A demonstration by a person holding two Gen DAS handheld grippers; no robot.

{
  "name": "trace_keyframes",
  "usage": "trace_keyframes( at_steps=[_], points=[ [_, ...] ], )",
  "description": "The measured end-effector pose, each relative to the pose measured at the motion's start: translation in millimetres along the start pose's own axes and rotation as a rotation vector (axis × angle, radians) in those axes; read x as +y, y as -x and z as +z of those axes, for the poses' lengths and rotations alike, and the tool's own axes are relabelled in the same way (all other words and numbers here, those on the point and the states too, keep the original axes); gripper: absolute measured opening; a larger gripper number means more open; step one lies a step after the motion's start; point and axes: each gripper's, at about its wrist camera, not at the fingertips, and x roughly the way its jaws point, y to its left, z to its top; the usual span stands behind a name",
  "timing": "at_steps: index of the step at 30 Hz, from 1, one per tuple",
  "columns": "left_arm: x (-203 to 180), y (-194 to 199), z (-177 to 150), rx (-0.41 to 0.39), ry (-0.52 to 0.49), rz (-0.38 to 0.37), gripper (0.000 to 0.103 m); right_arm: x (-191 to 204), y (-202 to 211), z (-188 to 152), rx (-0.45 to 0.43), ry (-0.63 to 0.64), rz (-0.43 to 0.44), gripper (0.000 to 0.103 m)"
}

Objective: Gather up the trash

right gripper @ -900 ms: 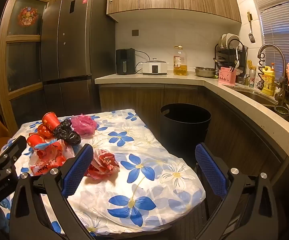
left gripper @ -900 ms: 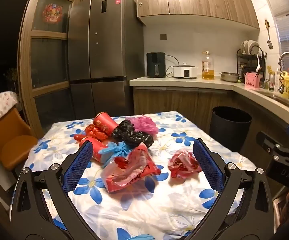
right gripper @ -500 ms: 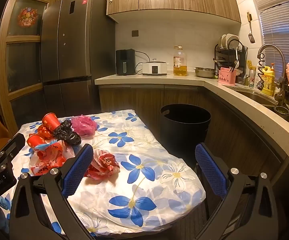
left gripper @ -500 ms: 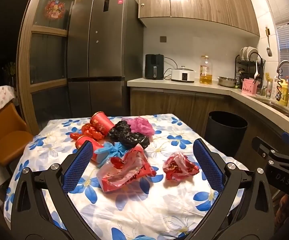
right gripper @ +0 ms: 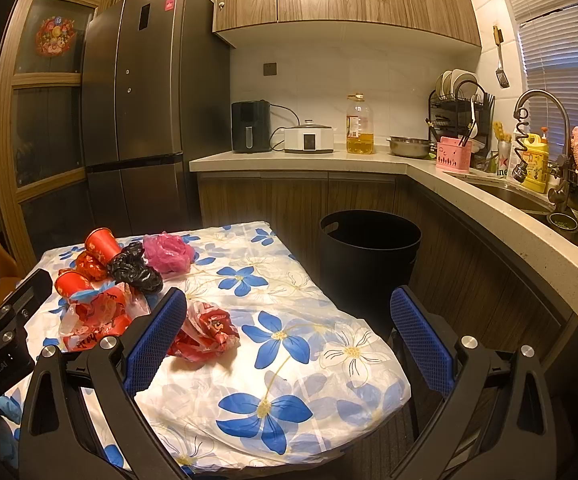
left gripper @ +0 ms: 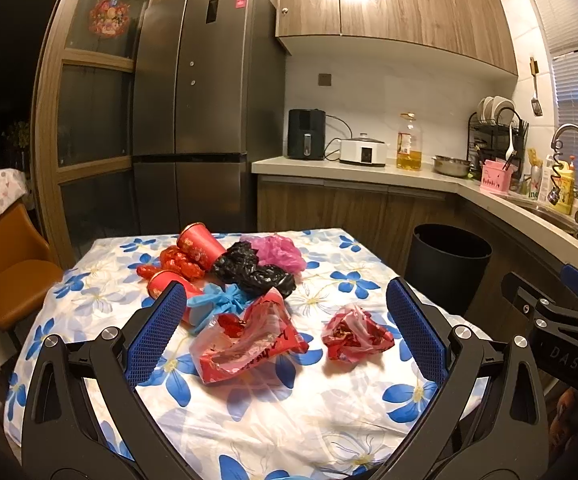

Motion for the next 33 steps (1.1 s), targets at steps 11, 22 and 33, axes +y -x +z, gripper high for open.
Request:
trace_keyframes(
  at_steps=[11,22,33],
  points=[
    [-1.3,1.1,-0.4,-0.003,-0.006,-0.009,0.099,-1.2,0.8,2.2,-0.001,-0.002,0.002,0.098],
    [-1.0,1.1,0.1,-0.002,-0.005,-0.011,0.099,-0.9,2.3,3.7,-0.004,-0.003,0.002,0.098],
    [-1.3,1.3,-0.5,-0.002,-0.004,-0.014,0.099,-0.7,3.0,5.3,-0.006,-0.003,0.003,0.098]
  ],
)
